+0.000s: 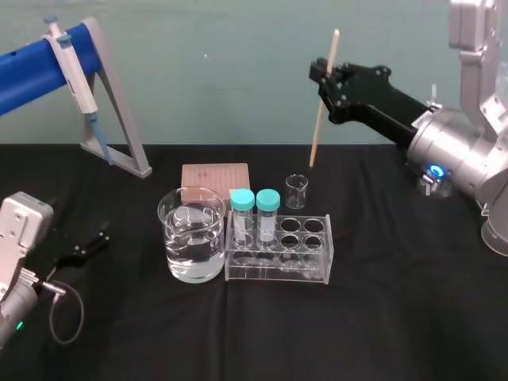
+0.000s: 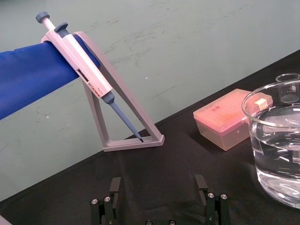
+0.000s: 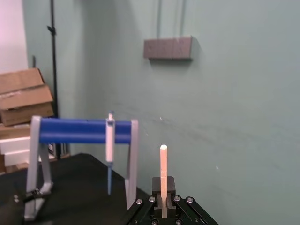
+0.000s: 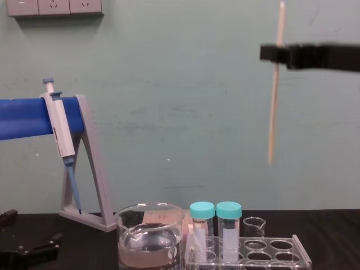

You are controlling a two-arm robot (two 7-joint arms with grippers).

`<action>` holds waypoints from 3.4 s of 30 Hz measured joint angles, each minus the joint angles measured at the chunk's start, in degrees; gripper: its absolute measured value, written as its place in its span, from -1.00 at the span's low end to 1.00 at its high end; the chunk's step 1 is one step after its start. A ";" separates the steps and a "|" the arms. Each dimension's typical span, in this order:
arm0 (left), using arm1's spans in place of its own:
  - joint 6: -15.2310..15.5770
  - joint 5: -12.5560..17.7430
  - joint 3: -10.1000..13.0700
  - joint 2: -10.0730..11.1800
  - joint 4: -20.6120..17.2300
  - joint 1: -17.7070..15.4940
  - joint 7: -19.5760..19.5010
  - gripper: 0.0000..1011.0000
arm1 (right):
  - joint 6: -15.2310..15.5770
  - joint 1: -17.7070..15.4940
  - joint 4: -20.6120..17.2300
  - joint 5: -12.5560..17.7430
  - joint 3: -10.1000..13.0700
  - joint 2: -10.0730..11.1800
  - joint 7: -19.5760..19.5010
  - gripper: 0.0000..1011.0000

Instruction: Hold the thermometer with one hand and immerse one end into the beaker, then reinsert it into the test tube rack.

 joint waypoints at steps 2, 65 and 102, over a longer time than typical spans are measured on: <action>0.00 0.00 0.00 0.00 0.00 0.00 0.00 0.99 | -0.16 -0.49 0.68 -0.28 0.16 -0.15 -0.27 -0.89; 0.00 0.00 0.00 0.00 0.00 0.00 0.00 0.99 | -2.27 -5.46 10.14 -4.09 2.58 -6.43 -0.28 -0.89; 0.00 0.00 0.00 0.00 0.00 0.00 0.00 0.99 | -5.77 -4.80 18.05 -5.63 1.64 -8.64 2.42 -0.89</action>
